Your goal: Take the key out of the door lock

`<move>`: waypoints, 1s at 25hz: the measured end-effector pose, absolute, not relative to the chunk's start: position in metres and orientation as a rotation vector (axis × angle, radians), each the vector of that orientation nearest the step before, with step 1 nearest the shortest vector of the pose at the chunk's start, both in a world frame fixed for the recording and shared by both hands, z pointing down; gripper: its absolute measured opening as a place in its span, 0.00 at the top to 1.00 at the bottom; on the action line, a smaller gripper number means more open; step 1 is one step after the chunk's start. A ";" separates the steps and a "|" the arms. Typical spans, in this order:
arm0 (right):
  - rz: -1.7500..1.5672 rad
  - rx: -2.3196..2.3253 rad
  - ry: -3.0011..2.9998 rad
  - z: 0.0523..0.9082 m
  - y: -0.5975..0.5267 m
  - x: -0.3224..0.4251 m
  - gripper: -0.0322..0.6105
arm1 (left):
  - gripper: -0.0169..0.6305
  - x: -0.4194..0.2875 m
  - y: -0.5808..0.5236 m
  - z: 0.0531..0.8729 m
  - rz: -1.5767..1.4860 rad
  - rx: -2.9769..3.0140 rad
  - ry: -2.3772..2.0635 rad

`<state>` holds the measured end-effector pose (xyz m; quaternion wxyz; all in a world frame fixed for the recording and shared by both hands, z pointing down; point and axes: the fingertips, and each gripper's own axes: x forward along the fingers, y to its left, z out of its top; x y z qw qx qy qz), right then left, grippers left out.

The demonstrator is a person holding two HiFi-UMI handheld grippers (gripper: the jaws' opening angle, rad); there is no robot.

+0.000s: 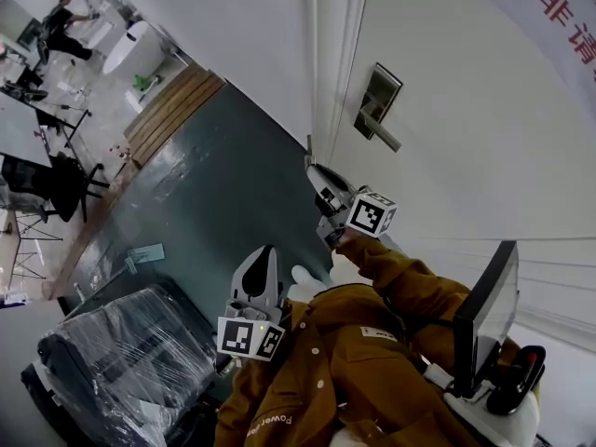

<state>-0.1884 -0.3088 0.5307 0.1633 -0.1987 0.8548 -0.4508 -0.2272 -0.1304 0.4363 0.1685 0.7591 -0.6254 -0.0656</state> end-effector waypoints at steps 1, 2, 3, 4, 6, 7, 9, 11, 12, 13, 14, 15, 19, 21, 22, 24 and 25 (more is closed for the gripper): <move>-1.242 -0.543 2.502 0.521 -0.296 -0.187 0.91 | 0.98 -0.227 -0.133 0.436 -0.191 2.161 -1.776; -1.205 -0.526 2.552 0.513 -0.285 -0.184 0.91 | 0.98 -0.226 -0.136 0.437 -0.194 2.165 -1.774; -1.171 -0.514 2.593 0.505 -0.274 -0.181 0.91 | 0.98 -0.225 -0.139 0.437 -0.195 2.169 -1.772; -1.133 -0.508 2.630 0.497 -0.264 -0.177 0.91 | 0.98 -0.224 -0.141 0.438 -0.195 2.174 -1.769; -1.030 -0.513 2.713 0.482 -0.249 -0.171 0.91 | 0.98 -0.222 -0.145 0.440 -0.196 2.182 -1.763; -0.959 -0.528 2.760 0.475 -0.244 -0.169 0.91 | 0.98 -0.221 -0.146 0.442 -0.196 2.185 -1.759; -0.786 -0.575 2.854 0.466 -0.237 -0.165 0.91 | 0.98 -0.219 -0.150 0.444 -0.194 2.192 -1.752; -0.633 -0.617 2.922 0.462 -0.234 -0.163 0.91 | 0.98 -0.217 -0.153 0.447 -0.190 2.199 -1.744; -0.588 -0.625 2.941 0.461 -0.233 -0.163 0.91 | 0.98 -0.216 -0.154 0.449 -0.189 2.199 -1.738; -0.563 -0.625 2.953 0.461 -0.232 -0.163 0.91 | 0.98 -0.215 -0.155 0.451 -0.188 2.198 -1.733; -0.547 -0.625 2.962 0.461 -0.231 -0.163 0.91 | 0.98 -0.215 -0.156 0.452 -0.186 2.197 -1.729; -0.535 -0.625 2.970 0.461 -0.231 -0.163 0.91 | 0.98 -0.214 -0.156 0.453 -0.183 2.196 -1.727; -0.510 -0.644 2.996 0.463 -0.231 -0.165 0.91 | 0.98 -0.215 -0.156 0.453 -0.181 2.194 -1.733; -0.501 -0.650 3.007 0.465 -0.231 -0.165 0.91 | 0.98 -0.215 -0.157 0.453 -0.181 2.195 -1.737; -0.497 -0.653 3.008 0.466 -0.231 -0.165 0.91 | 0.98 -0.216 -0.157 0.454 -0.180 2.195 -1.737; -0.488 -0.661 3.005 0.466 -0.230 -0.166 0.91 | 0.98 -0.217 -0.157 0.454 -0.178 2.196 -1.738; -0.484 -0.663 3.004 0.466 -0.231 -0.166 0.91 | 0.98 -0.217 -0.157 0.453 -0.178 2.196 -1.740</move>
